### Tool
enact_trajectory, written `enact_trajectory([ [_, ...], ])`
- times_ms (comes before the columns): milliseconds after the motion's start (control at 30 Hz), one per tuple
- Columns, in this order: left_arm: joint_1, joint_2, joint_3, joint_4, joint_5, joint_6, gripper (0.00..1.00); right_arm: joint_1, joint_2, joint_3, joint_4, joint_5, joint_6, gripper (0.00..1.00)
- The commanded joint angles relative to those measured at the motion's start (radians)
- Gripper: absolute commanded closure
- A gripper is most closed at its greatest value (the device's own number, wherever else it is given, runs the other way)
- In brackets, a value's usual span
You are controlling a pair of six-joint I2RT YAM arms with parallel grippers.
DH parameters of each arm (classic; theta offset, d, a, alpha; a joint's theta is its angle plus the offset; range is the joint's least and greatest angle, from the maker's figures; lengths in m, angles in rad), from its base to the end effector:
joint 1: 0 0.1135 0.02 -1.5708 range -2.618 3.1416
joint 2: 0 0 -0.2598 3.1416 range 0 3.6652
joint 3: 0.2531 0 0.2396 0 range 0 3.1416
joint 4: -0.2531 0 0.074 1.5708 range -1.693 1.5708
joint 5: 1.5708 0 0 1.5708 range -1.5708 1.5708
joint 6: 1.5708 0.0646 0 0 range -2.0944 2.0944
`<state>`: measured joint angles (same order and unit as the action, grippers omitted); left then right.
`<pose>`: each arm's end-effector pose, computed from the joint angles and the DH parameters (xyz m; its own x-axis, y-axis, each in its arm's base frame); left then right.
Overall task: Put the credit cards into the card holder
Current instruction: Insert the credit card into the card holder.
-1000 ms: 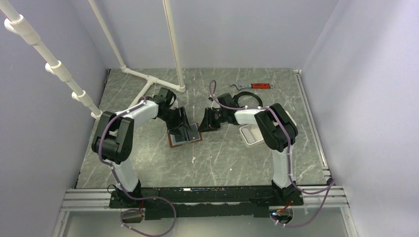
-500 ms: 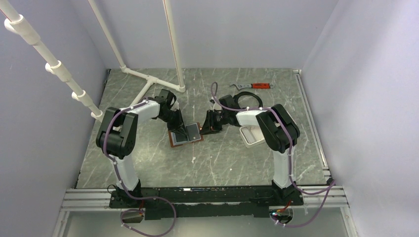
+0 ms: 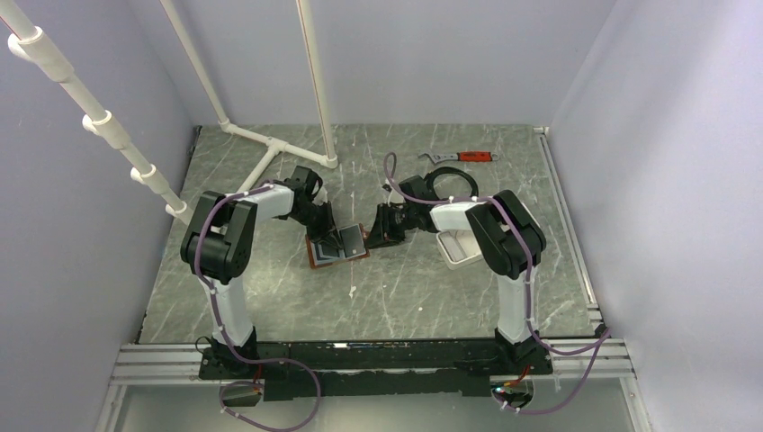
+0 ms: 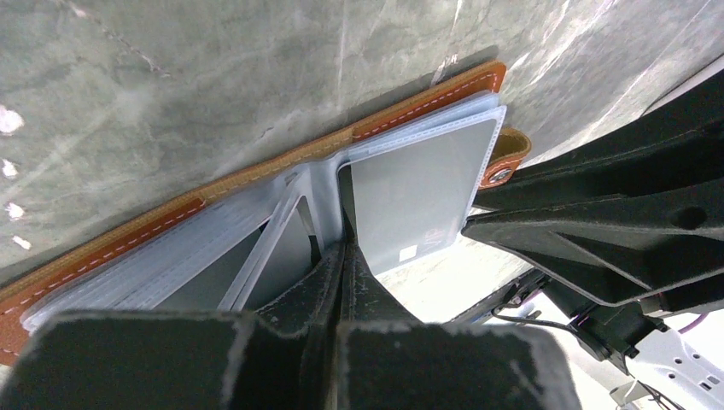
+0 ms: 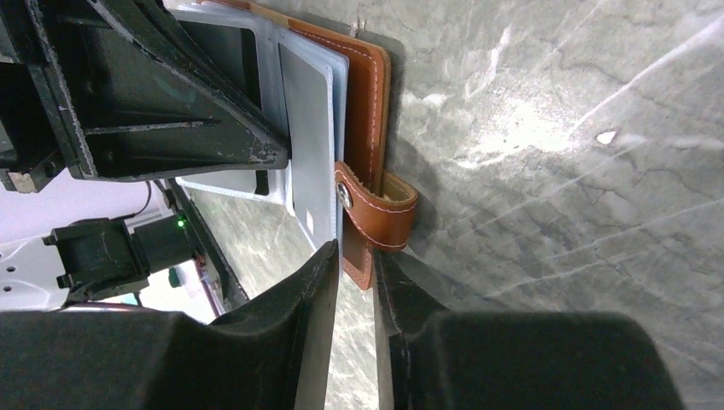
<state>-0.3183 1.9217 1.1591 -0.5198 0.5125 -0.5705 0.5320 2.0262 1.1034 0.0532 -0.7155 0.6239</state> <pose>0.3278 -0.1414 0.1157 -0.9852 -0.1709 0.0145 -0.1507 0.8219 -0.5493 0.3244 0.2401 0.1043 -0.9712 -0.0600 -0.2308 -0.2220 0.5801 0.7837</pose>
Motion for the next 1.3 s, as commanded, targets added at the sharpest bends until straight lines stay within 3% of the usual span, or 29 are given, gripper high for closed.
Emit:
enact_trajectory([
  [0,-0.001,0.015,-0.039,0.004,-0.052,0.003,0.96,0.008,-0.081,0.006,-0.008,0.016,-0.023,0.74],
  [933,-0.001,-0.002,-0.063,0.022,-0.036,0.001,0.97,0.048,-0.036,0.044,0.001,0.009,-0.014,0.74],
  [1267,-0.001,-0.004,-0.061,0.024,-0.035,0.002,0.97,0.068,-0.047,0.055,0.003,0.002,-0.004,0.82],
])
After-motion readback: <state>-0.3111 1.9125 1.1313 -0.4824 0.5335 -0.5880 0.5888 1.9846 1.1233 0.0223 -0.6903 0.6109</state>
